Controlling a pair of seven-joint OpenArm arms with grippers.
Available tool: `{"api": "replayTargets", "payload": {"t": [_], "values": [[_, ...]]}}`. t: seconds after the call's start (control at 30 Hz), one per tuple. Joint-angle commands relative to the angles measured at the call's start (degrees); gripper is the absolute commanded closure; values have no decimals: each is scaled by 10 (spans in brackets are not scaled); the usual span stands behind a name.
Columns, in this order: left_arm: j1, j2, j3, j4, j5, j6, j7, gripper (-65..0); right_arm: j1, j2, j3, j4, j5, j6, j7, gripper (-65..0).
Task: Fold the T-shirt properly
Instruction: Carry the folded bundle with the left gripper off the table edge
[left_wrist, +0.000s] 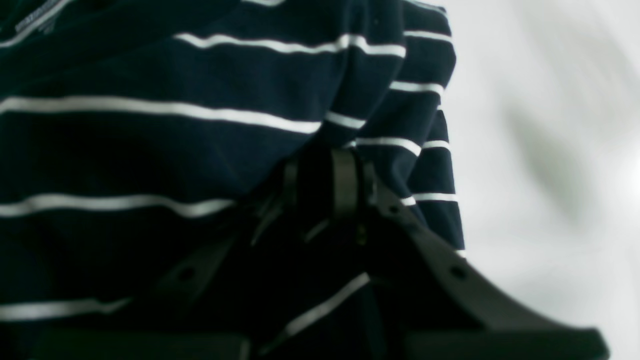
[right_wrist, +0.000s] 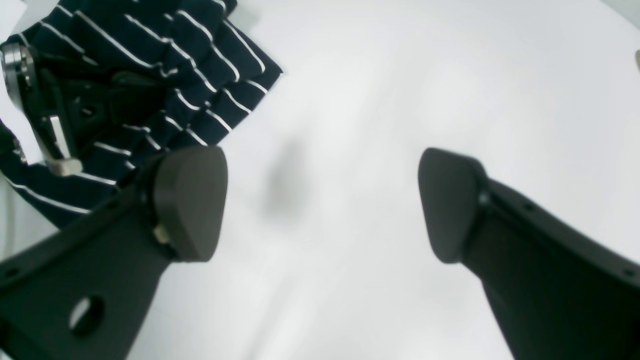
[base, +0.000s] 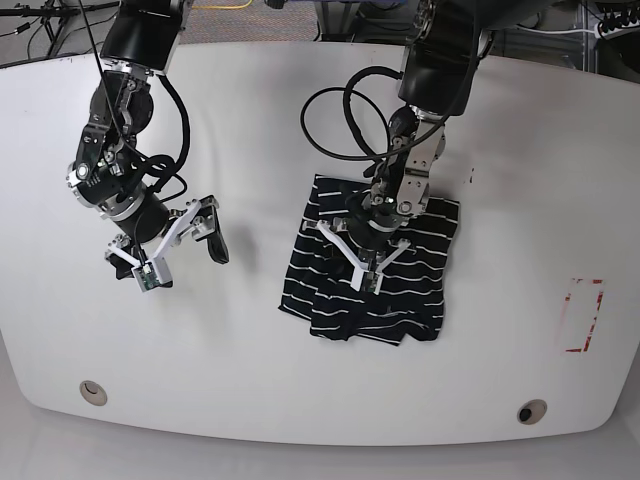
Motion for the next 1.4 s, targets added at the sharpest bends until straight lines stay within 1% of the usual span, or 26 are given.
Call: {"api": "replayTargets", "payload": {"t": [0.0, 0.03, 0.17, 0.27, 0.47, 0.63, 0.77, 0.87, 1.0, 1.17, 1.37], "values": [[9, -18, -18, -7, 15, 14, 47, -63, 6, 4, 0, 23, 12, 3, 20, -575], [19, -30, -27, -1, 15, 3, 52, -63, 3, 3, 0, 27, 12, 3, 20, -575], [45, -59, -63, 22, 15, -36, 75, -63, -5, 2, 0, 41, 12, 3, 19, -575], [60, -85, -98, 47, 15, -57, 95, -63, -7, 2, 0, 48, 12, 3, 19, -575], [96, -157, -163, 91, 15, -117, 131, -63, -18, 2, 0, 51, 12, 3, 19, -575], [118, -206, -216, 101, 15, -158, 162, -63, -24, 2, 0, 52, 12, 3, 19, -575], [138, -243, -266, 100, 15, -203, 180, -63, -31, 2, 0, 58, 12, 3, 19, -575], [153, -268, -292, 100, 15, -230, 192, -63, -39, 1, 0, 67, 12, 3, 19, -575], [176, -297, -311, 98, 16, -258, 192, -63, -46, 0, -2, 76, 12, 3, 19, -575], [202, -324, -345, 98, 16, -282, 192, -63, -52, -15, -1, 79, 12, 3, 19, -575], [211, -335, -374, 101, 16, -311, 192, -63, -72, -17, -2, 79, 11, 3, 23, -575]]}}
